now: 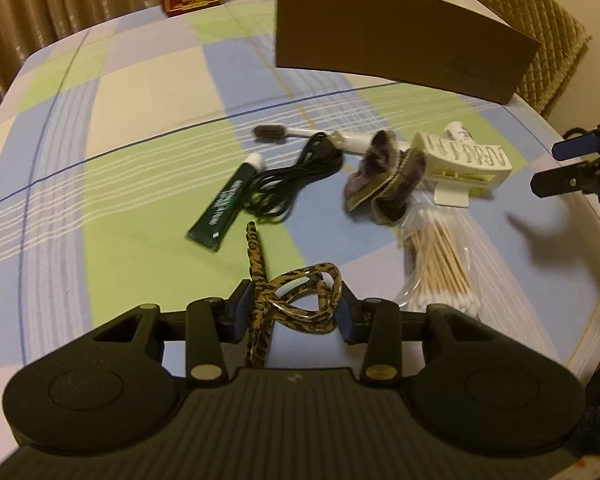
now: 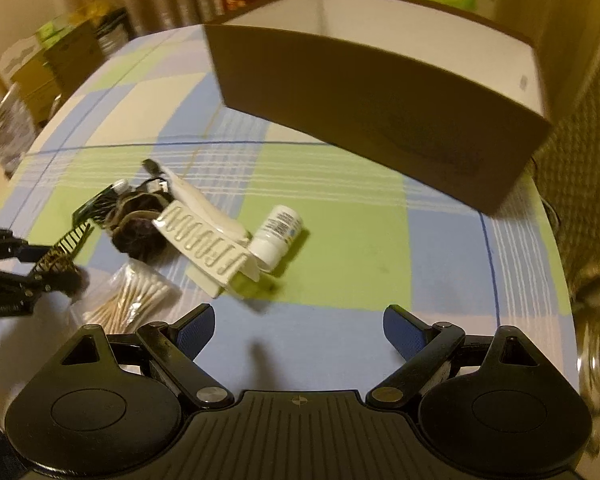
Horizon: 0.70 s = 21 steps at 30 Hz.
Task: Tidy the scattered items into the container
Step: 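Grasp the white comb-like holder with the right tool while the left tool holds the strap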
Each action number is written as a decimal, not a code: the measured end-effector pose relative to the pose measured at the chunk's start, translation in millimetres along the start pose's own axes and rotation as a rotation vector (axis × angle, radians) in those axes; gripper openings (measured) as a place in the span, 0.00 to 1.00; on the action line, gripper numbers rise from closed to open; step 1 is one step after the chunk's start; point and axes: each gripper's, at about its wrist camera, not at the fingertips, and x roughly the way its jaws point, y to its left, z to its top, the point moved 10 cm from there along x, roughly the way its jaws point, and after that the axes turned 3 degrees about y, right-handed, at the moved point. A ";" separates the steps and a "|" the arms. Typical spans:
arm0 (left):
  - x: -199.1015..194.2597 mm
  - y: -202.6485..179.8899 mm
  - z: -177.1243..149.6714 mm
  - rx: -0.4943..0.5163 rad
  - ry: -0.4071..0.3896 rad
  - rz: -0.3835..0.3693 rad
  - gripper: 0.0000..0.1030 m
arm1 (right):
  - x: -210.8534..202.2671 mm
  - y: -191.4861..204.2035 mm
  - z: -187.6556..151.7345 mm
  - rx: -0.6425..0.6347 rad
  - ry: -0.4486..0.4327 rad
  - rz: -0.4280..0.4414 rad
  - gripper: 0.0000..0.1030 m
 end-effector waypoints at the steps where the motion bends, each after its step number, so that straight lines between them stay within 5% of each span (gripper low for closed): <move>1: -3.4 2.4 -0.7 -0.007 -0.002 0.003 0.36 | 0.0 3.6 1.7 -0.022 -0.005 0.014 0.86; 11: -30.3 18.0 0.7 -0.092 -0.028 0.031 0.36 | 5.2 54.0 16.5 -0.356 -0.068 0.158 0.84; 21: -43.8 25.8 -5.4 -0.147 -0.035 0.066 0.36 | 49.5 67.0 22.2 -0.519 0.005 0.209 0.42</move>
